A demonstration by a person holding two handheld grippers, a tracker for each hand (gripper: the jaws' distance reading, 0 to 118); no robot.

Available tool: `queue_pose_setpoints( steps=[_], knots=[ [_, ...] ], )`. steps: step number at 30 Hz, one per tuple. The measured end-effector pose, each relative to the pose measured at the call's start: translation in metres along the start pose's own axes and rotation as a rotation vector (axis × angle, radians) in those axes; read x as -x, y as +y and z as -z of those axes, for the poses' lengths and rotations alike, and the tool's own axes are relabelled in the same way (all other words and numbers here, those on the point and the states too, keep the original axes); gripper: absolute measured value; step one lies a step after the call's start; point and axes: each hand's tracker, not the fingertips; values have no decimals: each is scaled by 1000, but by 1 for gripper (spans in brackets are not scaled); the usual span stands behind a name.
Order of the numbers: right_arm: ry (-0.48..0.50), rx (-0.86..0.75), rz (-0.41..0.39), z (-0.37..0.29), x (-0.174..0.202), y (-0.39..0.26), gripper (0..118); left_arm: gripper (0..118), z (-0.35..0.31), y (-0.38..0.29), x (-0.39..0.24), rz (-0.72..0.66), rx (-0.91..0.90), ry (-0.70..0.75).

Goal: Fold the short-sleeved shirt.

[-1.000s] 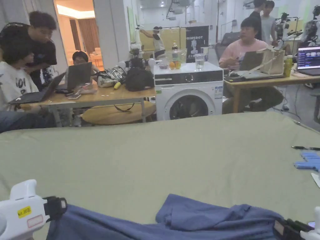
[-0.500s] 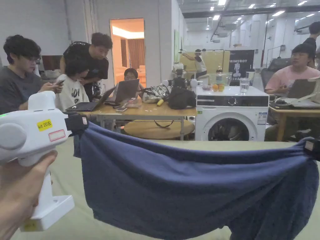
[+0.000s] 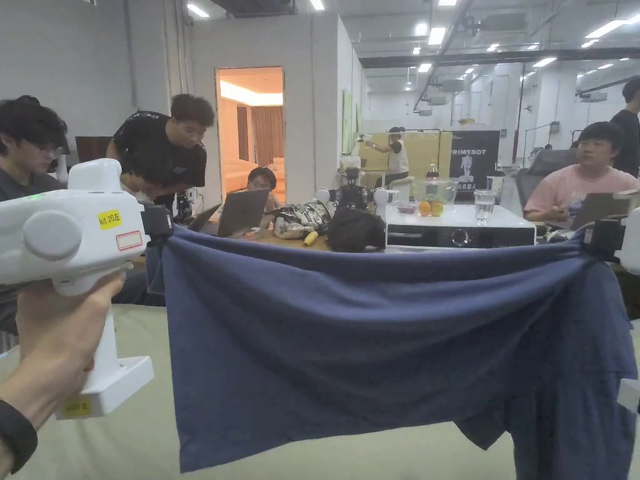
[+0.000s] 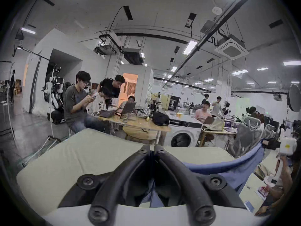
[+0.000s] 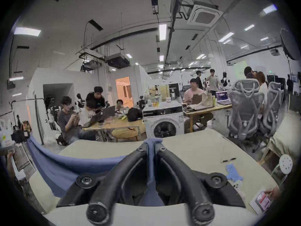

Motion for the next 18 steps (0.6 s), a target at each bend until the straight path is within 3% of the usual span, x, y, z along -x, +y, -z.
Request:
queue_pose_setpoints(
  steps=[3,6,13,18],
  knots=[
    [-16,-3,-25,25,3,5,3,0,26,-3,-2,31,44,46],
    [-16,-7,35,46,2,6,3,0,49,-10,0,21,63,44],
    [-32,58,-6,77,4,-13,3,0,82,-38,5,18,116,62],
    [-19,164,-53,73,-4,-72,3,0,80,-98,13,8,218,47]
  ],
)
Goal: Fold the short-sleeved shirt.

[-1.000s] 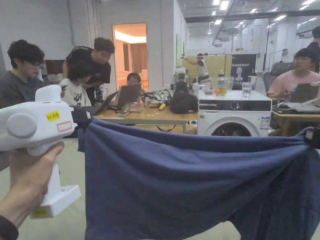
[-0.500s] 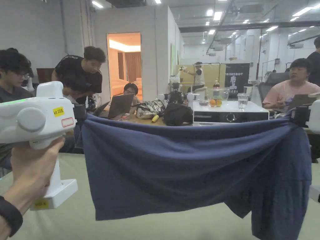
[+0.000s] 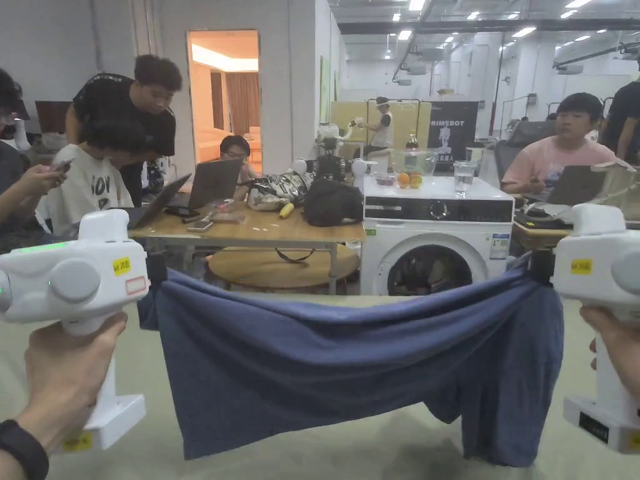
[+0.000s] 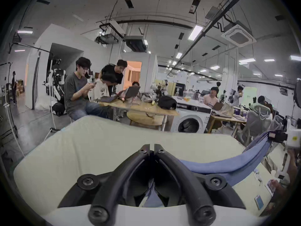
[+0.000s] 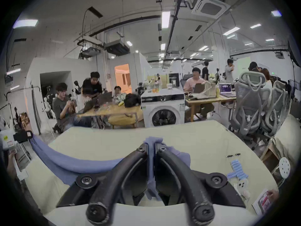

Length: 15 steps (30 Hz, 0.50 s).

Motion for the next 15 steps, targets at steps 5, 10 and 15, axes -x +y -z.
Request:
queue_pose_setpoints(
  steps=[5,10,15],
  knots=[
    [-5,54,6,-29,-15,-111,3,0,-25,-110,11,-102,147,-80],
    [6,208,69,-94,-36,-219,3,0,-89,-200,21,-100,288,-130],
    [-3,357,47,-166,-55,-286,3,0,-165,-249,36,-109,359,-133]
  ],
)
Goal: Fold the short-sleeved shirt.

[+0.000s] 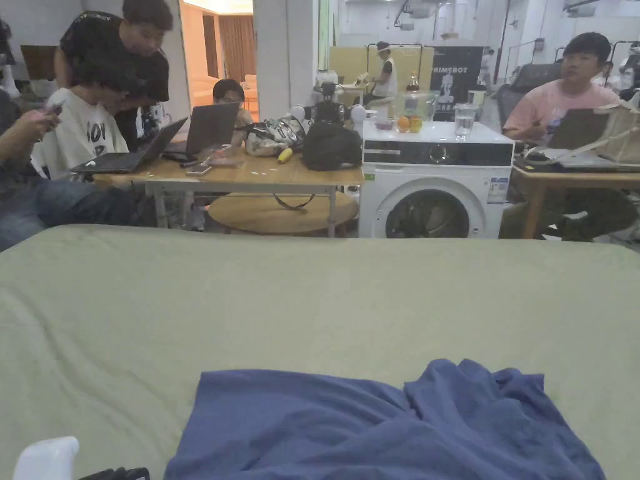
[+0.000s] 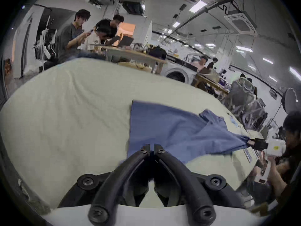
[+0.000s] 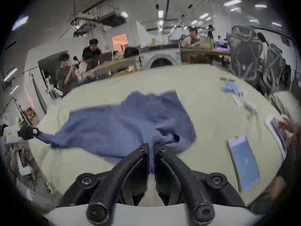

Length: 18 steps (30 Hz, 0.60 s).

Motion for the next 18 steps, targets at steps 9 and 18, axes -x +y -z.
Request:
queue_pose_setpoints(
  steps=[9,18],
  knots=[
    [-6,30,35,-36,-14,-58,3,0,-43,-48,25,-83,-9,48],
    [-28,-8,-42,-45,-13,-71,81,26,-43,-70,33,-43,27,36]
  ],
)
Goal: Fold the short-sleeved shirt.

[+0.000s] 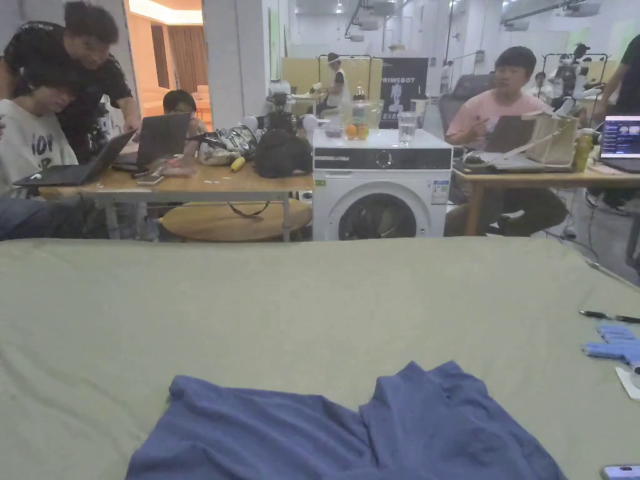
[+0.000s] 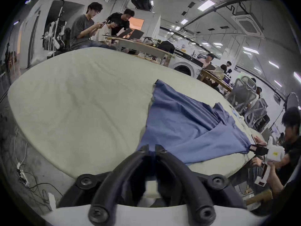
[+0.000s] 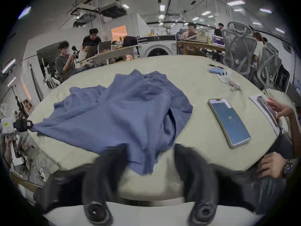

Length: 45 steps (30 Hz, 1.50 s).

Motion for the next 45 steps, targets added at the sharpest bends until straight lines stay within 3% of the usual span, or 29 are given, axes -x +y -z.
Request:
queue_pose_setpoints(
  steps=[2,3,8,12,13,14,15,17,18,19,20,21,26,29,30,31,32,33,43,44,45],
  knots=[
    [-3,-60,10,-10,-1,6,86,96,-4,1,-6,40,-18,16],
    [-16,-102,21,-15,0,11,86,101,-10,4,-11,66,-50,23],
    [36,-222,31,-31,14,44,86,101,-41,35,-65,180,-270,30],
    [66,-312,-9,-44,38,63,85,101,-54,50,-103,249,-399,13],
    [73,-325,-22,-46,44,66,83,101,-54,51,-109,249,-416,-2],
    [90,-335,-44,-48,50,69,72,96,-55,51,-114,240,-433,-7],
    [100,-341,-71,-49,56,72,57,83,-55,51,-119,229,-437,-18],
    [101,-353,-119,-50,67,74,26,40,-57,54,-127,227,-452,-23],
    [100,-350,-127,-49,72,76,21,30,-57,55,-133,253,-460,-1],
    [99,-347,-136,-48,76,77,21,30,-56,55,-138,282,-446,27],
    [97,-346,-140,-46,79,76,2,4,-56,53,-140,295,-444,30],
    [94,-347,-143,-44,81,76,0,0,-57,50,-139,294,-466,14],
    [113,-324,-145,-34,83,76,0,0,-61,52,-134,291,-443,-8],
    [130,-318,-122,-31,82,77,0,0,-61,57,-115,216,-374,-36],
    [136,-316,-119,-31,82,76,0,6,-59,58,-105,182,-325,-30],
    [144,-313,-119,-30,81,75,0,26,-56,57,-95,166,-288,-25],
    [149,-307,-122,-29,82,73,0,69,-53,54,-85,151,-247,-5],
    [153,-299,-127,-28,82,71,0,72,-49,50,-73,139,-203,23],
    [181,-201,-101,-10,81,52,0,70,11,-7,-17,40,78,123],
    [177,-194,-105,-10,80,51,0,68,17,-10,-16,37,87,125],
    [170,-186,-111,-10,79,50,0,59,24,-13,-15,37,103,124]
  ],
)
